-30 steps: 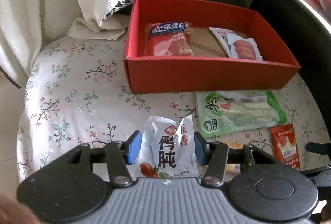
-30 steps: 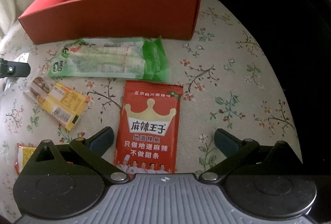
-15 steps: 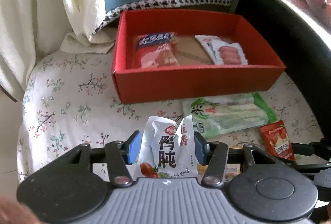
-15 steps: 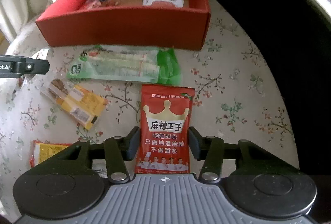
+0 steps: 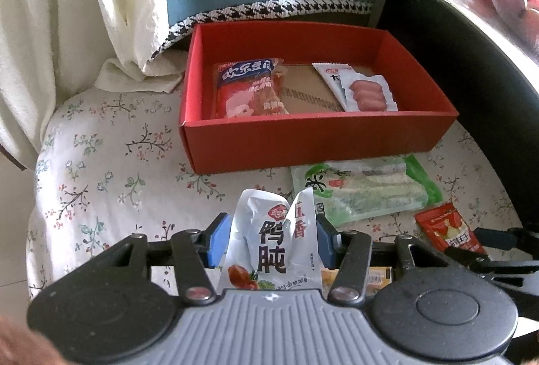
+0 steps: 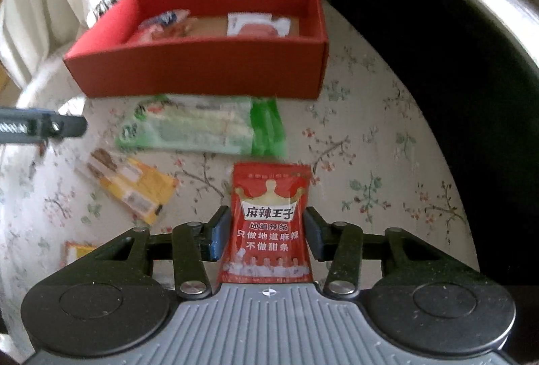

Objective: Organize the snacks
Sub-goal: 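Lift both held packets off the seat toward the red box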

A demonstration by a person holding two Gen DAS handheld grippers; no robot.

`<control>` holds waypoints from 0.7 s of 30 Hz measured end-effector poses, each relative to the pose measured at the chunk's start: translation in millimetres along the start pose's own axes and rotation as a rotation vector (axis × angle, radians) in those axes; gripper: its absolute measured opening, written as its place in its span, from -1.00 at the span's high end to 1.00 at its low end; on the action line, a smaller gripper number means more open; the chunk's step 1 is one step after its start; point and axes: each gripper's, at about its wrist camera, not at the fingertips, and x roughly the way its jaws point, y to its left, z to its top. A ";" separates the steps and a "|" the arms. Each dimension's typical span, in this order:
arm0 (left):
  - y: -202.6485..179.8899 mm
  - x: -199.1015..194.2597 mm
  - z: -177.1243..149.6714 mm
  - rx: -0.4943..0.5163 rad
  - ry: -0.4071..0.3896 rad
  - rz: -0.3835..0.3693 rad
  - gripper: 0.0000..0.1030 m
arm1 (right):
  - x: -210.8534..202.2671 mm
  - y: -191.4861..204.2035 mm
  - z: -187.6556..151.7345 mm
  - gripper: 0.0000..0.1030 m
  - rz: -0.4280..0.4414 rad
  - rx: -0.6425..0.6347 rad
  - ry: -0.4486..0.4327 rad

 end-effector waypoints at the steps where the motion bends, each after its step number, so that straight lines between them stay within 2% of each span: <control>1: 0.0 0.1 0.2 -0.001 0.000 0.000 0.12 | 3.0 -0.4 -1.4 -0.06 -0.003 -0.001 0.012; 10: 3.3 5.2 -0.8 -0.002 0.015 0.013 0.12 | 23.6 1.7 1.6 -0.43 -0.047 -0.005 0.026; 12: 2.7 7.6 -1.3 0.002 0.022 0.016 0.12 | 24.6 -0.7 2.4 -0.40 -0.035 0.011 0.020; 13: 1.7 8.8 -1.5 0.004 0.026 0.019 0.12 | 23.3 -1.9 2.3 -0.24 -0.036 0.018 0.019; 16: -0.4 10.1 -2.2 0.013 0.030 0.020 0.12 | 18.4 -7.1 0.7 -0.08 -0.018 0.038 0.017; 21: -1.5 4.2 -0.6 0.015 0.013 -0.001 0.12 | -2.4 -14.4 1.9 -0.07 0.014 0.077 -0.039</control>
